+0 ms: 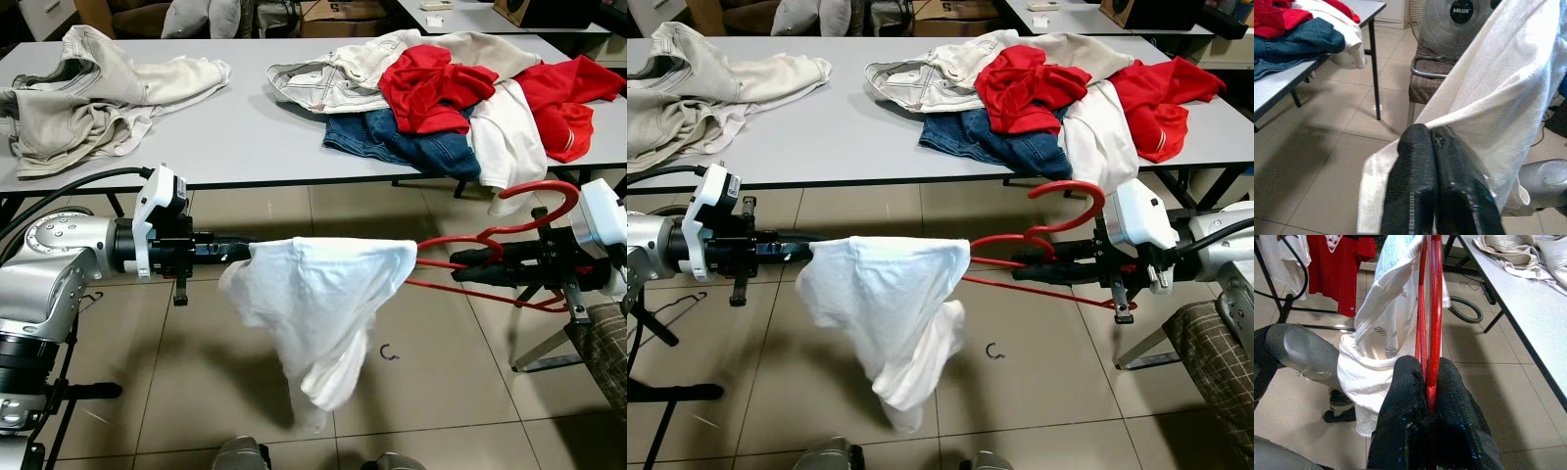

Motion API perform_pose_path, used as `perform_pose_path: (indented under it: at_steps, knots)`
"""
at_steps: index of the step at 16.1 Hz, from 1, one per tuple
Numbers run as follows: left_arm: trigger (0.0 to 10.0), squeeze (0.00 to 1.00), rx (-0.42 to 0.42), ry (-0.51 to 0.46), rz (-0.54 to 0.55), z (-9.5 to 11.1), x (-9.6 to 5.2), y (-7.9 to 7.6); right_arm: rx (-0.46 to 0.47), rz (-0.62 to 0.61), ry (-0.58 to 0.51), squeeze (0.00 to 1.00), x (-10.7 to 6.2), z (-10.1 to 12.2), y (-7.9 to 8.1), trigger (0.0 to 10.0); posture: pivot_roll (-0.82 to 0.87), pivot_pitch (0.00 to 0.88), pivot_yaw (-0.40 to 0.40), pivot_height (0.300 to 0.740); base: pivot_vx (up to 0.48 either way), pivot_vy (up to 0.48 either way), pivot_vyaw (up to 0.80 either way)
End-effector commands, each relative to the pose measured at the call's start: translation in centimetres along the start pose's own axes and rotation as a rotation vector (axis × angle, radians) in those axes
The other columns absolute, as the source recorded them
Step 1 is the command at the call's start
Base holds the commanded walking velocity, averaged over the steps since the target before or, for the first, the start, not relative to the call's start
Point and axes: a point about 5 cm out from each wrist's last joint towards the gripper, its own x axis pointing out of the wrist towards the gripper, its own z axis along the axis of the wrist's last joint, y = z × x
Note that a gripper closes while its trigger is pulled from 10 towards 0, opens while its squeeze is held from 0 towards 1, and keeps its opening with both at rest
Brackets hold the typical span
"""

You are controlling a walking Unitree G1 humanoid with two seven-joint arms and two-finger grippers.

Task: Hang hanger

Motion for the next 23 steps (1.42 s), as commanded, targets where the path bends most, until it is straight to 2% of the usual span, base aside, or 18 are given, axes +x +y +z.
perform_pose_path:
  at_steps: [1, 10, 15, 17, 18, 19, 20, 21, 23]
  knots:
    - [0.0, 0.0, 0.012, -0.004, 0.001, 0.4, -0.4, -0.1, -0.028, -0.014, -0.023, 0.0, -0.5, 0.8, -0.4, 10.0, -0.06, 0.0, 0.039, 0.74, 0.0, 0.0, 0.0]
    - [0.0, 0.0, 0.031, -0.044, 0.102, 0.8, -2.4, 0.8, -0.03, -0.047, -0.043, 0.0, -0.7, 0.8, -0.9, 10.0, -0.05, 0.0, 0.035, 0.74, 0.0, 0.0, 0.0]
    - [0.0, 0.0, 0.041, -0.044, 0.186, 0.6, -4.0, 1.3, -0.027, -0.079, -0.036, 0.0, -1.0, 0.5, -1.1, 10.0, -0.05, 0.0, 0.029, 0.74, 0.0, 0.0, 0.0]
    - [0.0, 0.0, 0.119, -0.069, 0.319, 1.5, -4.7, 2.4, -0.033, -0.086, -0.028, 0.0, -1.0, 0.5, -1.3, 10.0, -0.05, 0.0, 0.024, 0.74, 0.0, 0.0, 0.0]
    - [10.0, 0.0, 0.114, -0.089, 0.32, 2.2, -4.7, 2.6, -0.034, -0.086, -0.027, 0.0, -0.9, 0.5, -1.4, 10.0, -0.05, 0.0, 0.022, 0.74, 0.0, 0.0, 0.0]
    - [10.0, 0.0, 0.1, -0.157, 0.255, 4.3, -3.8, 2.6, -0.04, -0.084, -0.018, 0.0, -0.7, 0.6, -1.8, 10.0, -0.05, 0.0, 0.021, 0.74, 0.0, 0.0, 0.0]
    - [10.0, 0.0, 0.102, -0.18, 0.228, 5.1, -3.3, 2.6, -0.045, -0.084, -0.011, 0.0, -0.6, 0.7, -2.0, 10.0, -0.04, 0.0, 0.02, 0.74, 0.0, 0.0, 0.0]
    - [10.0, 1.0, 0.133, -0.227, 0.169, 7.0, -2.0, 2.6, -0.053, -0.084, 0.001, 0.0, -0.3, 0.7, -2.5, 10.0, -0.04, 0.0, 0.02, 0.74, 0.0, 0.0, 0.0]
    - [10.0, 1.0, 0.187, -0.264, 0.093, 9.4, 0.4, 2.4, -0.062, -0.094, 0.019, 0.0, 0.1, 0.8, -3.1, 10.0, -0.04, 0.0, 0.017, 0.74, 0.0, 0.0, 0.0]
